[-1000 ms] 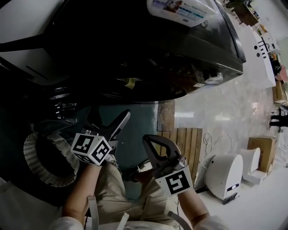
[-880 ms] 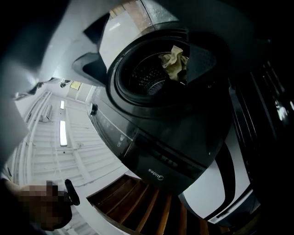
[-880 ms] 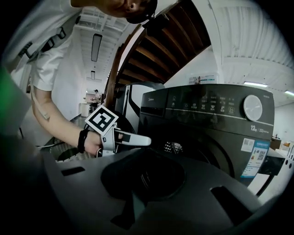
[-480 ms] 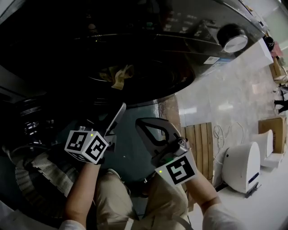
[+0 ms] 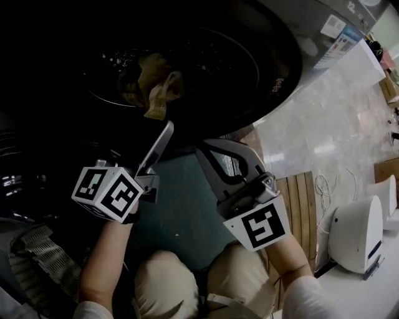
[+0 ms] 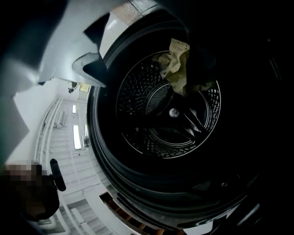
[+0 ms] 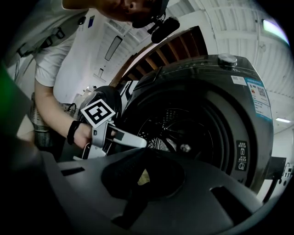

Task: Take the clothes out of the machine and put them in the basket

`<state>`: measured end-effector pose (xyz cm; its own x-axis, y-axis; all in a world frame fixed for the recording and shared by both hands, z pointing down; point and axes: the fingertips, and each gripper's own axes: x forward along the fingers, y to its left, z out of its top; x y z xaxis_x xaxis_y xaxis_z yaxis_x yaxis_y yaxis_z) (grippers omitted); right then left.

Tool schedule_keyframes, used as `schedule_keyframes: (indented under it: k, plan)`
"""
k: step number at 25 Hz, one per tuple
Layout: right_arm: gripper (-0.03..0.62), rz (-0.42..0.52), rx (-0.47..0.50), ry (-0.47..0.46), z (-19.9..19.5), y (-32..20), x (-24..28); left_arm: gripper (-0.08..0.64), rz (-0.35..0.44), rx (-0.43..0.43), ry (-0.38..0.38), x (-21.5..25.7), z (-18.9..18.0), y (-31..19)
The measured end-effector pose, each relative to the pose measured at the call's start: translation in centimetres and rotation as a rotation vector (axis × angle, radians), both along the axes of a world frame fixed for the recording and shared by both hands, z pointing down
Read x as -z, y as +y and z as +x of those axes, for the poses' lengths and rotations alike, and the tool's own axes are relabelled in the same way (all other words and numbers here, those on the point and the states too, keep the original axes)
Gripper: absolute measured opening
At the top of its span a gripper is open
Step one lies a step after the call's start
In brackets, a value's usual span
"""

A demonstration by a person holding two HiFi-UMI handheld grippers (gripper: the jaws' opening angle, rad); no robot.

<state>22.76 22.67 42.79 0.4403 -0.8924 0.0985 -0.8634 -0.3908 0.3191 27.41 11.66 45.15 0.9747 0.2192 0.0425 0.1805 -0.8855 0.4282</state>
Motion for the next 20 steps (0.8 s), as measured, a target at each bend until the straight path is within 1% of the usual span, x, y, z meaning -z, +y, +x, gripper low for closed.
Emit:
schedule_keyframes:
  k: [3, 5, 7, 9, 12, 16, 20]
  plan:
    - [0.014, -0.008, 0.002, 0.041, 0.5, 0.6, -1.8, 0.523, 0.020, -0.027, 0.022, -0.9, 0.9, 0.4]
    - [0.014, 0.024, -0.006, 0.063, 0.5, 1.4, -1.6, 0.523, 0.037, -0.034, 0.041, -0.5, 1.1, 0.8]
    - [0.014, 0.059, -0.008, 0.075, 0.3, 1.8, -1.1, 0.523, 0.063, -0.029, 0.042, -0.1, 1.2, 0.9]
    - [0.014, 0.078, -0.006, 0.073, 0.2, 1.7, -1.3, 0.523, 0.090, -0.026, 0.027, -0.2, 1.6, 0.8]
    - [0.014, 0.100, -0.005, 0.060, 0.1, 1.6, -1.8, 0.523, 0.142, -0.045, 0.004, -0.4, 2.8, 1.2]
    - [0.014, 0.141, 0.003, 0.056, -0.1, 1.4, -1.4, 0.523, 0.174, -0.063, -0.001, 0.2, 5.3, 1.4]
    - [0.014, 0.140, 0.003, 0.052, -0.2, 1.7, -1.3, 0.523, 0.215, -0.077, -0.047, 0.3, 8.2, 1.3]
